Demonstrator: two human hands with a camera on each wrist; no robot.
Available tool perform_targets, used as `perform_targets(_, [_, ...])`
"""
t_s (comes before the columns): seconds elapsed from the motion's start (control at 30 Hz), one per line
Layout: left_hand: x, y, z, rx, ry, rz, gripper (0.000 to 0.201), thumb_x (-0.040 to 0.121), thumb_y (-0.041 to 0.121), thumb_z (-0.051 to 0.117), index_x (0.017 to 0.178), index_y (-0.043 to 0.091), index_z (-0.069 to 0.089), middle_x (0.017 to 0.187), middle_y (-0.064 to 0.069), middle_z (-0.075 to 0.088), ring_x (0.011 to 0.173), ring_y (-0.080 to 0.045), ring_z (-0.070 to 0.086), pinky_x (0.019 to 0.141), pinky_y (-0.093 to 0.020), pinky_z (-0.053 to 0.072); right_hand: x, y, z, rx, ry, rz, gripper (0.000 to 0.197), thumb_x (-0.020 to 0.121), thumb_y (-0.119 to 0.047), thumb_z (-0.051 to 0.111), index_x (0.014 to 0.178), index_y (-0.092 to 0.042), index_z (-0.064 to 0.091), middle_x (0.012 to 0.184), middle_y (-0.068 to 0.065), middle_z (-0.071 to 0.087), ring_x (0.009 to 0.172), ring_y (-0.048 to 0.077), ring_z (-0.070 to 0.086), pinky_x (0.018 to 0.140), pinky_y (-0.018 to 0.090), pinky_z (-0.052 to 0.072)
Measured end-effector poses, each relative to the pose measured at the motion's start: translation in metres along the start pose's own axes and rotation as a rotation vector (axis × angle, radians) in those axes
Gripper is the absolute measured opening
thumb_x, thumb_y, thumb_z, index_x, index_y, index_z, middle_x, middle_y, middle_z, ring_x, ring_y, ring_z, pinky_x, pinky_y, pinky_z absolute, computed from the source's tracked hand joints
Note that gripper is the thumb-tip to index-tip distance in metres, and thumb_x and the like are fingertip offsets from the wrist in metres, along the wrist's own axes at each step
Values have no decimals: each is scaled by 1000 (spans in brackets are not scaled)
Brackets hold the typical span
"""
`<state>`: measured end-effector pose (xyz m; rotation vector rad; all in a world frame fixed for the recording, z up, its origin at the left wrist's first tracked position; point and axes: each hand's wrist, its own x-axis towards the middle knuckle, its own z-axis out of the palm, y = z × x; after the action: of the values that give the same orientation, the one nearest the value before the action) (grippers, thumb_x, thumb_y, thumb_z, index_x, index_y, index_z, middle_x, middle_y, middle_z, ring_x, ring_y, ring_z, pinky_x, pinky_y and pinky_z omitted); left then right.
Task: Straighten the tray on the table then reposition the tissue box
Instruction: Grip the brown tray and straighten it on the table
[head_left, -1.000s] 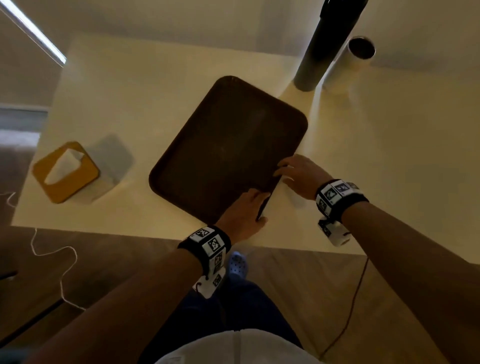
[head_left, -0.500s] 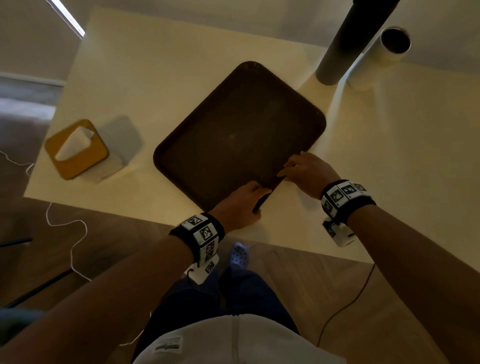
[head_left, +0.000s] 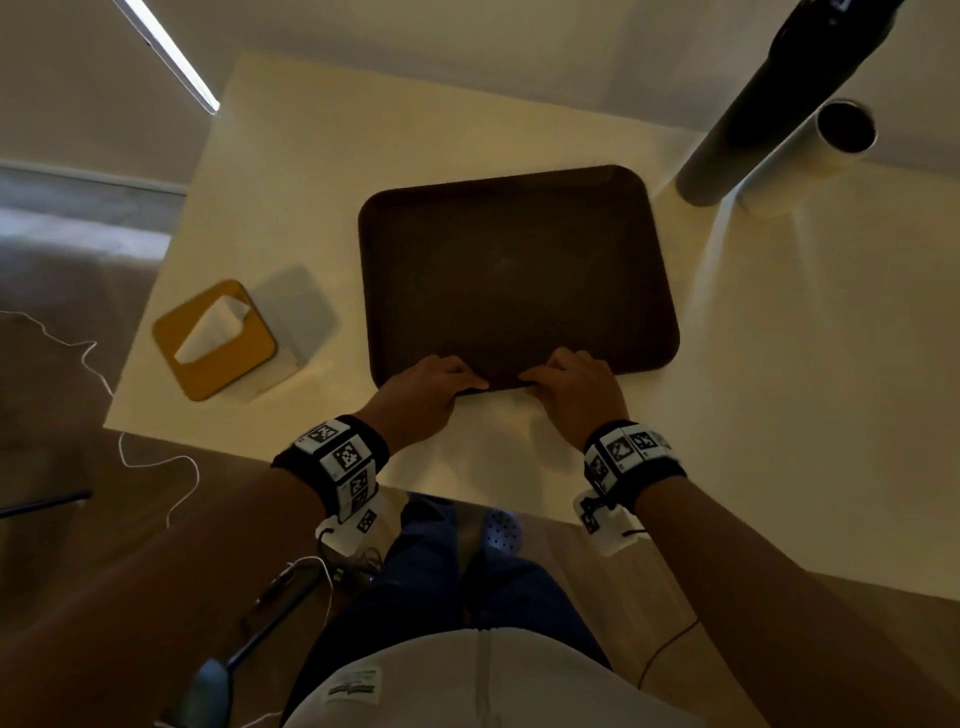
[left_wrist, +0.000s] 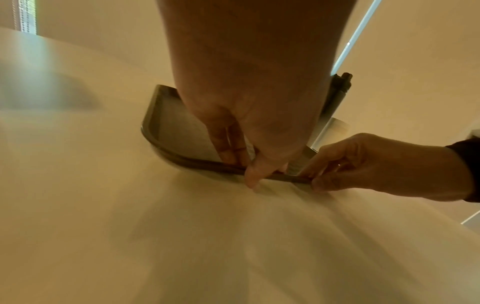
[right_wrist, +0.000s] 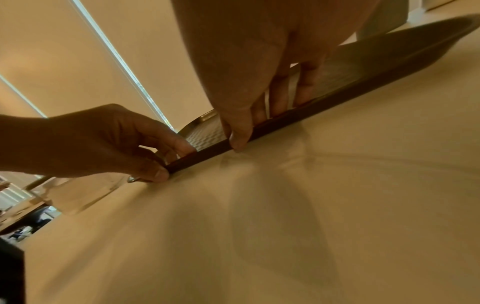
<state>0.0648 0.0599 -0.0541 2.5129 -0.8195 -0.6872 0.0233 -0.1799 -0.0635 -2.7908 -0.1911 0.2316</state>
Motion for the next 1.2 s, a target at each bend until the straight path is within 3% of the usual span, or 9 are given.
perform_targets(0.23, [31, -49, -48, -9, 11, -4, 44, 94, 1, 52, 128, 26, 65, 131, -1, 61, 116, -22, 54, 93, -43, 53, 49, -33, 1, 49, -77, 158, 26, 92, -35, 55, 116, -31, 65, 97, 2, 55, 92, 24, 51, 80, 40, 43])
perform_targets(0.33, [42, -62, -64, 11, 86, -37, 45, 89, 16, 64, 134, 22, 60, 136, -6, 56, 126, -29, 50, 103, -50, 46, 64, -33, -5, 156, -99, 242, 32, 91, -42, 56, 120, -29, 62, 109, 2, 55, 103, 24, 51, 89, 40, 44])
perform_targets(0.43, [45, -66, -76, 17, 154, -238, 84, 82, 51, 70, 151, 17, 36, 155, -10, 30, 145, -33, 25, 119, -51, 28, 59, -16, -13, 239, -31, 385, 62, 82, -53, 66, 135, -28, 48, 135, 2, 45, 124, 24, 42, 105, 41, 37])
perform_targets(0.53, [39, -68, -81, -97, 178, -461, 116, 72, 65, 73, 157, 14, 12, 163, -11, 9, 149, -37, 9, 120, -52, 22, 39, 11, -26, 287, 41, 609, 101, 69, -62, 74, 149, -23, 25, 156, 2, 21, 143, 26, 20, 115, 46, 25])
perform_targets(0.63, [31, -75, -81, -192, 175, -546, 124, 70, 56, 80, 157, 12, 3, 162, -15, 7, 147, -42, 13, 117, -55, 25, 18, 41, -32, 386, 60, 769, 115, 62, -60, 80, 151, -20, 19, 159, 4, 13, 145, 28, 17, 117, 45, 24])
perform_targets(0.77, [29, -76, -79, -260, 143, -612, 114, 75, 41, 82, 156, 10, 7, 156, -20, 18, 143, -45, 21, 114, -55, 27, 5, 53, -42, 488, 115, 790, 103, 63, -39, 88, 146, -15, 31, 150, 12, 31, 137, 31, 34, 111, 38, 30])
perform_targets(0.83, [30, -77, -80, -274, 147, -607, 104, 76, 34, 82, 153, 11, 17, 149, -22, 28, 137, -45, 29, 109, -55, 32, 3, 51, -42, 496, 112, 733, 94, 65, -32, 88, 143, -17, 37, 144, 12, 41, 133, 33, 39, 110, 45, 35])
perform_targets(0.97, [37, -79, -86, -269, 131, -636, 93, 74, 26, 80, 148, 12, 26, 142, -23, 36, 131, -45, 33, 106, -55, 34, 8, 59, -38, 494, 118, 731, 92, 61, -32, 89, 139, -30, 41, 136, 12, 44, 117, 35, 54, 101, 48, 46])
perform_targets(1.2, [54, -91, -97, -289, 130, -679, 91, 72, 28, 84, 146, 14, 34, 142, -22, 36, 134, -44, 34, 108, -56, 38, 28, 76, -36, 457, 93, 722, 91, 58, -36, 90, 137, -25, 46, 126, 11, 50, 110, 32, 58, 100, 45, 48])
